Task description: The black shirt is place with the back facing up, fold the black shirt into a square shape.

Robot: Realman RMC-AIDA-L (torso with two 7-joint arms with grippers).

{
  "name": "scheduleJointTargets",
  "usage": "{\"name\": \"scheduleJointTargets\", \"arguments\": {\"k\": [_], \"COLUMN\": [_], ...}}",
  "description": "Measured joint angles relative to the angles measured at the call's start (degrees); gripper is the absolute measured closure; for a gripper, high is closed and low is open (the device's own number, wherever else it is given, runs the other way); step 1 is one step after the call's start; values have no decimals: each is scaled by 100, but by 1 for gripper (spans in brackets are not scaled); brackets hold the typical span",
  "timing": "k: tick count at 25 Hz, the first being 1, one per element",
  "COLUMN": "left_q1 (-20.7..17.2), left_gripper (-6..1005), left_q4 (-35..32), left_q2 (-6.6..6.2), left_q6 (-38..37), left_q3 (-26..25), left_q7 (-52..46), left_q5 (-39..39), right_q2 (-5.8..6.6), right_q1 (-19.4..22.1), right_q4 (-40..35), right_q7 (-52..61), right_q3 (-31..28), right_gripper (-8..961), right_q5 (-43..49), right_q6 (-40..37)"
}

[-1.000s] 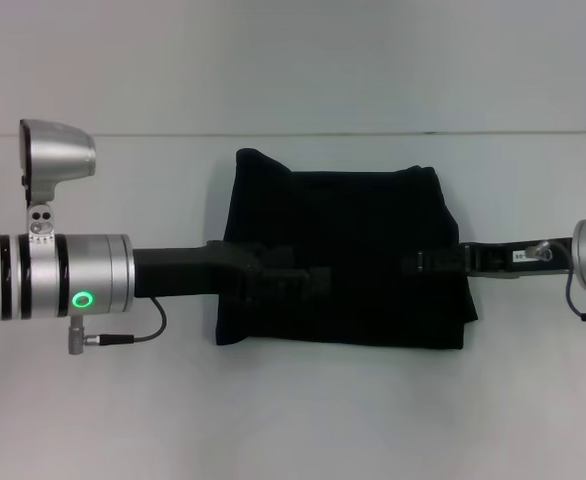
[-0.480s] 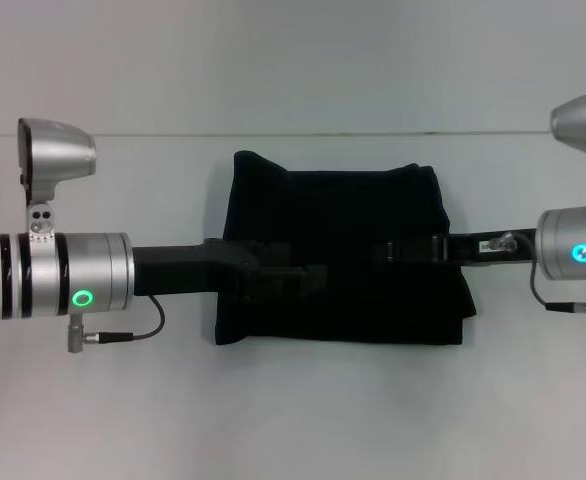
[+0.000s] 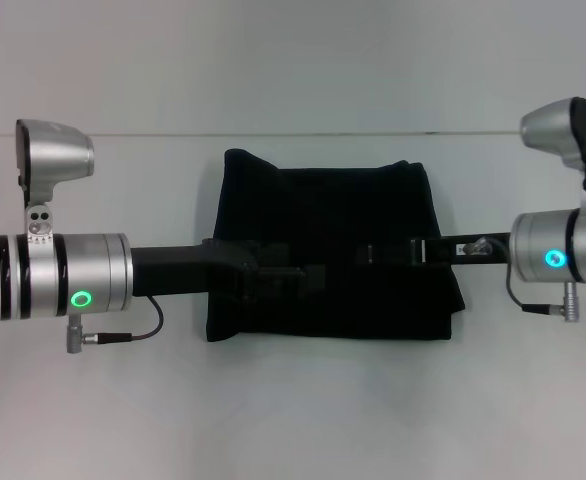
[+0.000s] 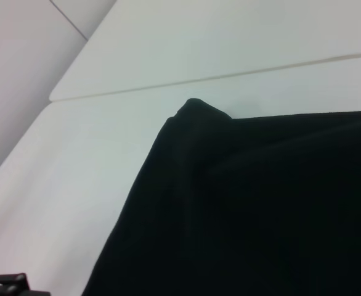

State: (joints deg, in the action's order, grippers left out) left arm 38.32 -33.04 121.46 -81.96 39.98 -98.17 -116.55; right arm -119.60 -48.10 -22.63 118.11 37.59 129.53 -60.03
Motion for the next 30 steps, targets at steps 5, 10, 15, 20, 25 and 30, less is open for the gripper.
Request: {"name": "scheduleJointTargets", "arguments": {"k": [5, 10, 15, 20, 25, 30], "left_q1": [0, 0, 0, -5, -22, -27], "left_gripper": [155, 155, 155, 155, 156, 156], "left_q4": [0, 0, 0, 0, -1, 0], "left_q2": [0, 0, 0, 7, 14, 18], "left_q6": [-3, -50, -60, -77, -82, -84], "left_q3": [1, 2, 2, 1, 1, 1], "left_q7": [-4, -25, -33, -41, -30, -16], "left_q5": [10, 36, 41, 49, 54, 61], "right_q2": [71, 169, 343, 427, 378, 286], "right_q1": [196, 483, 615, 635, 604, 463], "right_q4": [-221, -599, -745, -735, -688, -498], "right_q7": [0, -2, 95, 193, 183, 182], "right_q3": [-36, -43, -45, -2, 40, 352], "right_gripper": [88, 88, 88, 88, 88, 89], "right_q5": [-208, -543, -728, -709, -699, -695], "right_q6": [-318, -816, -1129, -1032, -639, -168]}}
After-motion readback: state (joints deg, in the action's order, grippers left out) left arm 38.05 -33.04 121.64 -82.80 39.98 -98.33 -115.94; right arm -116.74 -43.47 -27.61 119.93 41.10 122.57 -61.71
